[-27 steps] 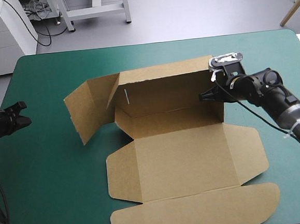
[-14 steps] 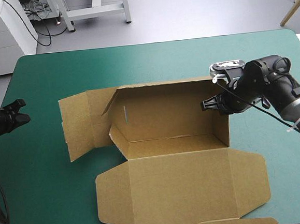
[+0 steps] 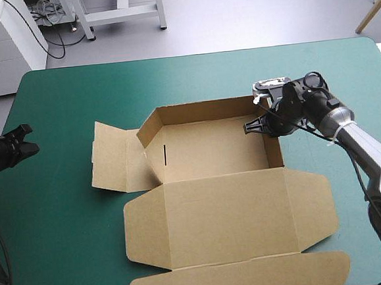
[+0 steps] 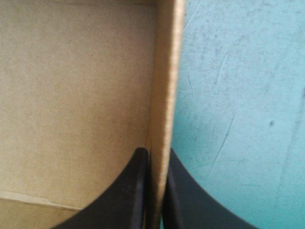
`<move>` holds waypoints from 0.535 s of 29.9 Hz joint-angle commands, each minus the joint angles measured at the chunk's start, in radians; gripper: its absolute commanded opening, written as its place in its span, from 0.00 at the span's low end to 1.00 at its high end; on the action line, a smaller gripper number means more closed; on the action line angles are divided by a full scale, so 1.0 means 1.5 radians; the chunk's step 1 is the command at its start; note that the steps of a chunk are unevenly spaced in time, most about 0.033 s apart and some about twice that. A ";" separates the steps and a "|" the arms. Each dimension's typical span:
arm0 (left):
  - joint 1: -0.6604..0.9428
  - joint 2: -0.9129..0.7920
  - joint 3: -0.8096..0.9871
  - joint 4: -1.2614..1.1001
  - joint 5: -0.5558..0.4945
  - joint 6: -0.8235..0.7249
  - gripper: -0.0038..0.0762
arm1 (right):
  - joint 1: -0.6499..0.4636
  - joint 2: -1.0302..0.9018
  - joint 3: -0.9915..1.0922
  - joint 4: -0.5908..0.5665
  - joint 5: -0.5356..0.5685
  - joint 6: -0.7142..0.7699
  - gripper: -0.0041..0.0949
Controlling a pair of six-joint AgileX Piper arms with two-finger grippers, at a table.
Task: Fold the box
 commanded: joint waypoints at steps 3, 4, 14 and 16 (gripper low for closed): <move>0.001 -0.029 -0.016 -0.036 -0.006 -0.003 0.04 | -0.004 -0.018 -0.019 -0.023 0.012 -0.004 0.39; 0.001 -0.029 -0.016 -0.036 -0.006 -0.003 0.04 | -0.004 -0.018 -0.025 -0.023 0.013 -0.004 0.49; 0.001 -0.029 -0.016 -0.033 -0.005 -0.003 0.04 | -0.004 -0.020 -0.122 -0.021 0.067 0.034 0.95; 0.001 -0.029 -0.016 -0.033 -0.005 -0.003 0.04 | -0.004 -0.030 -0.156 -0.022 0.093 0.038 0.95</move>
